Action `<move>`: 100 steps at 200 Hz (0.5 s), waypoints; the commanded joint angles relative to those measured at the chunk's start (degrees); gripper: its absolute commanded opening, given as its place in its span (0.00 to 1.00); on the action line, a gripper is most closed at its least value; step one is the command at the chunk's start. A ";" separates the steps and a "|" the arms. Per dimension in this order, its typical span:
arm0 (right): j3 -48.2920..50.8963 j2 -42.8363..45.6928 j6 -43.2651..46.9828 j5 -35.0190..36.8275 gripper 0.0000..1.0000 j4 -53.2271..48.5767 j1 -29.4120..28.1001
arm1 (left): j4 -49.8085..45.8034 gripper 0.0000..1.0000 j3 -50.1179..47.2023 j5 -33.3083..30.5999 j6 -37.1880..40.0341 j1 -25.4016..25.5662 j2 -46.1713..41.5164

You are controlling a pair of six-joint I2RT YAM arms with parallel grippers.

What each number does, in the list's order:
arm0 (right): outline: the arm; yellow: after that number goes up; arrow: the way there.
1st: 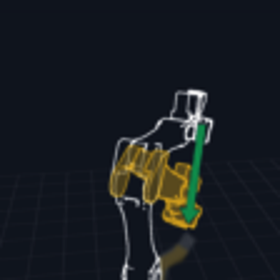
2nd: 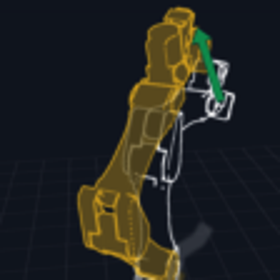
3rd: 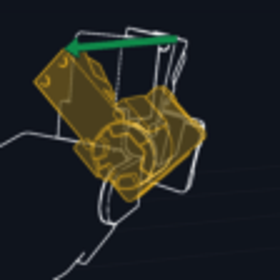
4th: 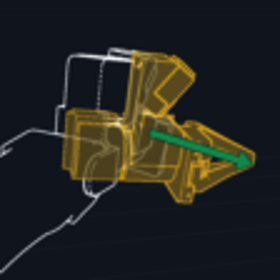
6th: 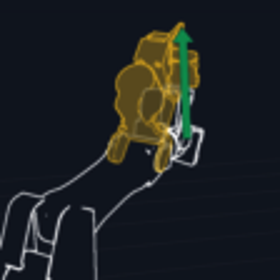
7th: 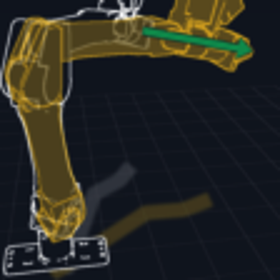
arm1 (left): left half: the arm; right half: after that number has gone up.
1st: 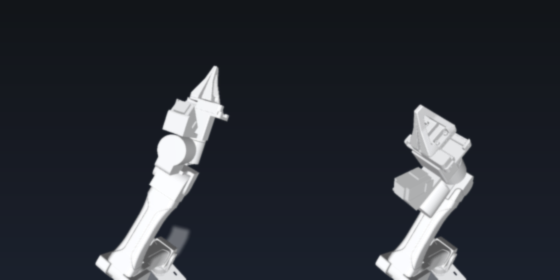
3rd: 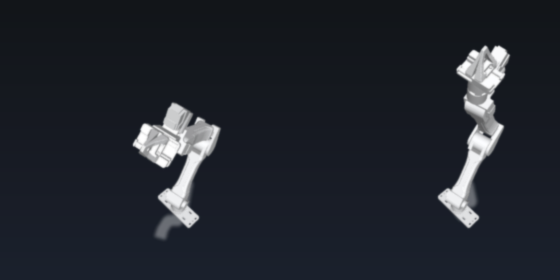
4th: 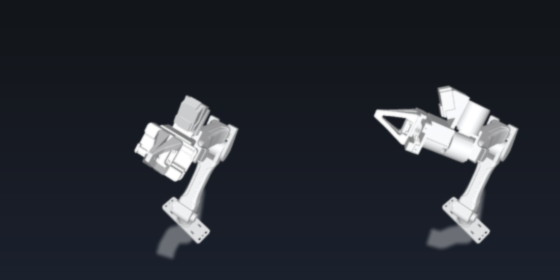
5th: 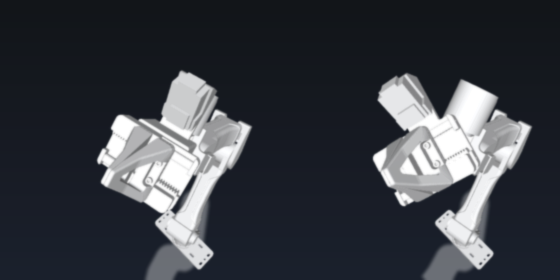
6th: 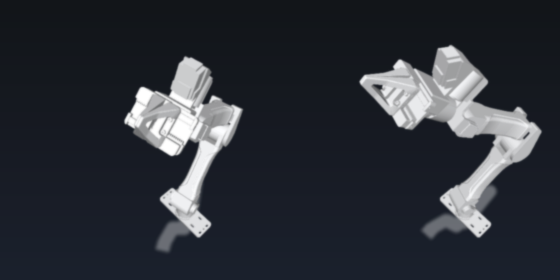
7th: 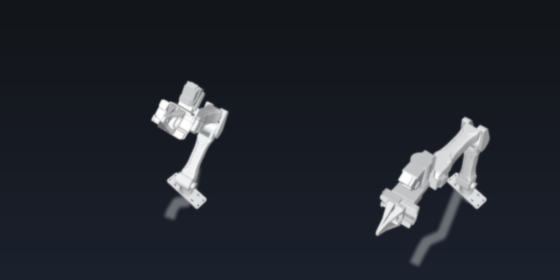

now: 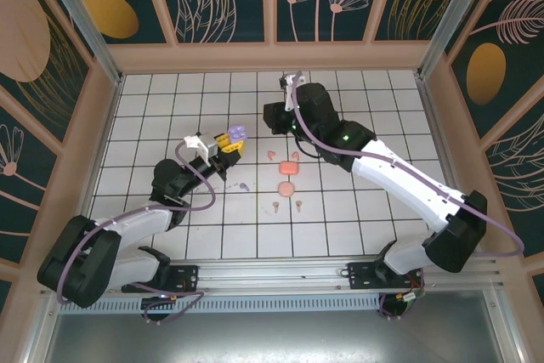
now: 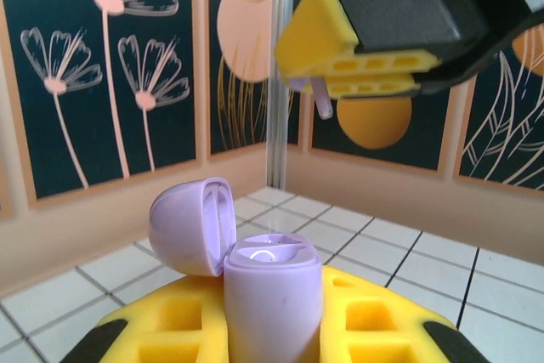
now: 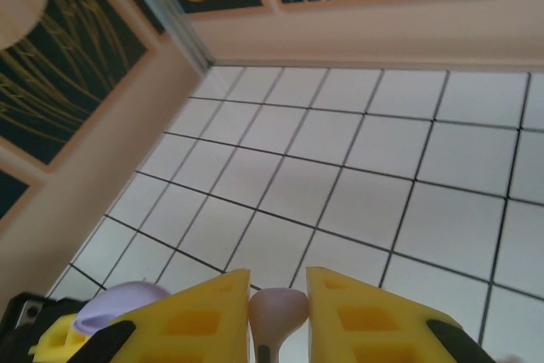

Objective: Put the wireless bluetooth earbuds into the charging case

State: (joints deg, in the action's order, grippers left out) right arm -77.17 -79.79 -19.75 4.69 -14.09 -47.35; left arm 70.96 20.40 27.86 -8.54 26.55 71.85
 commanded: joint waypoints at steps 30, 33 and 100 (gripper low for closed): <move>5.83 6.46 5.93 -9.02 0.22 12.07 -0.41 | 11.33 0.00 5.77 6.75 -1.60 0.35 5.18; 6.29 6.83 6.13 -9.56 0.22 12.55 -0.43 | 11.77 0.00 6.01 7.00 -1.94 0.43 5.48; 13.23 11.55 7.88 -15.85 0.22 21.58 -0.72 | 15.44 0.00 10.11 13.17 -6.14 1.31 10.01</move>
State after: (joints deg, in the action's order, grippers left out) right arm -65.95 -70.04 -13.56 -7.09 0.91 -47.62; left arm 82.04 28.25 37.06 -12.47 27.09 80.97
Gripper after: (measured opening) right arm 0.221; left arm 0.207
